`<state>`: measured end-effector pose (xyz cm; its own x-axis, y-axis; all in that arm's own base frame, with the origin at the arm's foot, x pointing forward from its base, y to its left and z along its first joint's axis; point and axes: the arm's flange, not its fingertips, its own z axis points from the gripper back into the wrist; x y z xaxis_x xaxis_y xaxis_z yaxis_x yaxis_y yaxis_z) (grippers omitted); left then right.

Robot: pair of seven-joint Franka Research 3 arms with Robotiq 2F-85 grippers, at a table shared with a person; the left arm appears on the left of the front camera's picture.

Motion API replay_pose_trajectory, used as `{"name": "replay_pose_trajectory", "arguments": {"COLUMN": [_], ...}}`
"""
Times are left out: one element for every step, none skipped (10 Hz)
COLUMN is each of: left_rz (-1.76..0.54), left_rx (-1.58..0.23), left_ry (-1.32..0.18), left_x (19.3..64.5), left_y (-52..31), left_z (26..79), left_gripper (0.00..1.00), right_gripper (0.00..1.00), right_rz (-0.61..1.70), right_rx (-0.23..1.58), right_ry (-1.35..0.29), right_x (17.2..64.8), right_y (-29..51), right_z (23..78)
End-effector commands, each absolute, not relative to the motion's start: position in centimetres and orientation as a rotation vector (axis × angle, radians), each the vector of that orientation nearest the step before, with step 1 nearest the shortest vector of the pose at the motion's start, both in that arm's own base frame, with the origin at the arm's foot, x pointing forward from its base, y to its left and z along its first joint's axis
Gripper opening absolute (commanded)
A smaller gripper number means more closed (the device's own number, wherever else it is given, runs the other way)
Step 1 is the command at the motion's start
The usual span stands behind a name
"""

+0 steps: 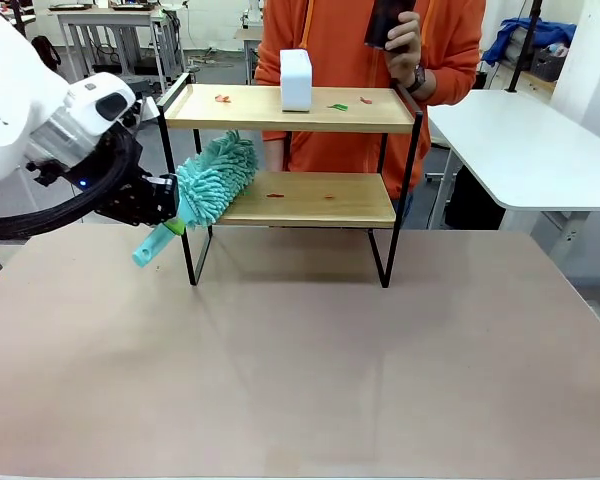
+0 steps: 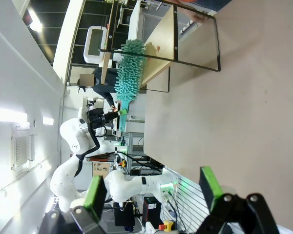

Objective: Clean the shelf.
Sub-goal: Clean the specific tier of the Shelf with the Duster once objects are removed.

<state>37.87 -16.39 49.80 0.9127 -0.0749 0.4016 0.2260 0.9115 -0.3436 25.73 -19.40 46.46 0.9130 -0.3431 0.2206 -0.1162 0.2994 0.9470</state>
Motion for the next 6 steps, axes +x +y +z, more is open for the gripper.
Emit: {"name": "replay_pose_trajectory", "arguments": {"left_rz": [-0.146,-0.18,-0.197,-0.21,-0.227,-0.253], "left_rx": [-0.37,-0.376,-0.401,-0.408,-0.409,-0.406], "left_ry": [-0.38,-0.354,-0.353,-0.354,-0.349,-0.329], "left_x": [38.6,38.7,38.7,38.7,38.7,38.8], "left_y": [-17.9,-18.5,-19.3,-20.2,-21.4,-23.0], "left_z": [50.3,50.2,50.3,50.4,50.5,50.2], "left_gripper": [0.12,0.12,0.12,0.12,0.12,0.12], "right_gripper": [1.0,1.0,1.0,1.0,1.0,1.0], "right_rz": [-0.132,-0.132,-0.132,-0.132,-0.132,-0.132], "right_rx": [1.265,1.265,1.265,1.265,1.265,1.265], "right_ry": [-0.436,-0.436,-0.436,-0.436,-0.436,-0.436], "right_x": [25.8,25.8,25.8,25.8,25.8,25.8], "right_y": [-19.4,-19.4,-19.4,-19.4,-19.4,-19.4], "right_z": [46.6,46.6,46.6,46.6,46.6,46.6]}}
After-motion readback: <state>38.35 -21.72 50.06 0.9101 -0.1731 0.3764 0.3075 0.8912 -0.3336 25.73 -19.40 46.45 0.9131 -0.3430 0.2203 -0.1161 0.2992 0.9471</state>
